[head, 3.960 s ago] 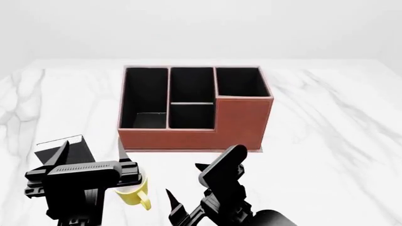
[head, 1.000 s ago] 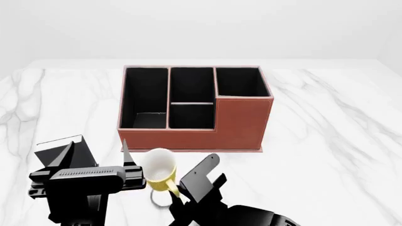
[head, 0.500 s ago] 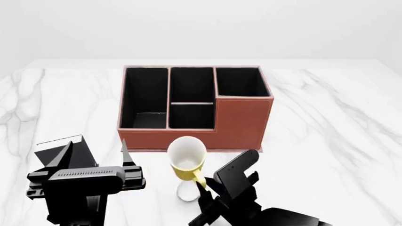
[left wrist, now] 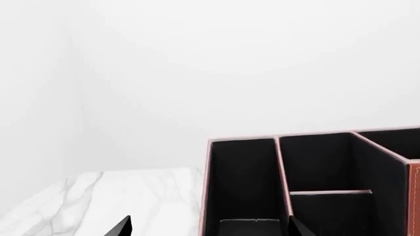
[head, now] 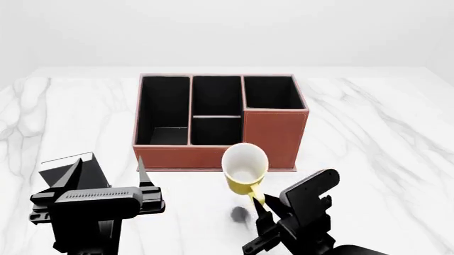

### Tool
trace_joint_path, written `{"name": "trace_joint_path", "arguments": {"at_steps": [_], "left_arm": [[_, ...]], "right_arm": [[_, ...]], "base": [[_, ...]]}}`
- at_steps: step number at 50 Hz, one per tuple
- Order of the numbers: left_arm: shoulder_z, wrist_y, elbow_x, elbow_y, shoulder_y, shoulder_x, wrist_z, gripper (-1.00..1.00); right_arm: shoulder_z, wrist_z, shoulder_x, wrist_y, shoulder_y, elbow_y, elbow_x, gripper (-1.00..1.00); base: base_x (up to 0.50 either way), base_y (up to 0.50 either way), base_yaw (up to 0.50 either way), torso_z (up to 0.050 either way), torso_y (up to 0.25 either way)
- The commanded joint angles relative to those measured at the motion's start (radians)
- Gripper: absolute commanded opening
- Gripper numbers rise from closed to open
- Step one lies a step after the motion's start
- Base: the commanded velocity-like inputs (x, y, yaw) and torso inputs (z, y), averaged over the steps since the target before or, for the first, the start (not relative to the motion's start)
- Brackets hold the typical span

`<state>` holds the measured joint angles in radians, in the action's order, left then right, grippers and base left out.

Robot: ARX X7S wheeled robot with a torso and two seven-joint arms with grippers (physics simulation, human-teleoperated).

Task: Pick up the yellow and white mug and place it to the right of the caddy.

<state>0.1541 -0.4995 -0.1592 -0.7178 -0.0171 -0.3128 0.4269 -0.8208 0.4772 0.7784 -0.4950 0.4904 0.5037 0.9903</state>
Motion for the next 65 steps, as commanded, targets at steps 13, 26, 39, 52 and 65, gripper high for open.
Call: {"name": "trace_joint_path", "arguments": {"at_steps": [13, 26, 39, 52, 65], "left_arm": [[0.01, -0.009, -0.002, -0.008, 0.004, -0.008, 0.009, 1.0], [0.016, -0.008, -0.004, -0.007, 0.005, -0.011, 0.014, 1.0], [0.017, -0.004, -0.006, -0.006, 0.004, -0.014, 0.019, 1.0], [0.016, 0.005, -0.009, -0.009, -0.008, -0.019, 0.024, 1.0], [0.015, 0.011, -0.015, -0.006, -0.01, -0.022, 0.027, 1.0]], "right_arm": [[0.126, 0.124, 0.166, 0.097, -0.115, 0.071, 0.033, -1.0], [0.187, 0.215, 0.225, 0.14, -0.165, 0.033, 0.055, -1.0], [0.215, 0.243, 0.217, 0.14, -0.146, -0.051, 0.064, -1.0], [0.223, 0.218, 0.165, 0.125, -0.093, -0.199, 0.065, -1.0], [0.203, 0.159, 0.076, 0.101, 0.014, -0.357, 0.021, -1.0]], "base": [[0.0, 0.0, 0.0, 0.0, 0.001], [0.0, 0.0, 0.0, 0.0, 0.0], [0.0, 0.0, 0.0, 0.0, 0.001], [0.0, 0.0, 0.0, 0.0, 0.001], [0.0, 0.0, 0.0, 0.0, 0.001]]}}
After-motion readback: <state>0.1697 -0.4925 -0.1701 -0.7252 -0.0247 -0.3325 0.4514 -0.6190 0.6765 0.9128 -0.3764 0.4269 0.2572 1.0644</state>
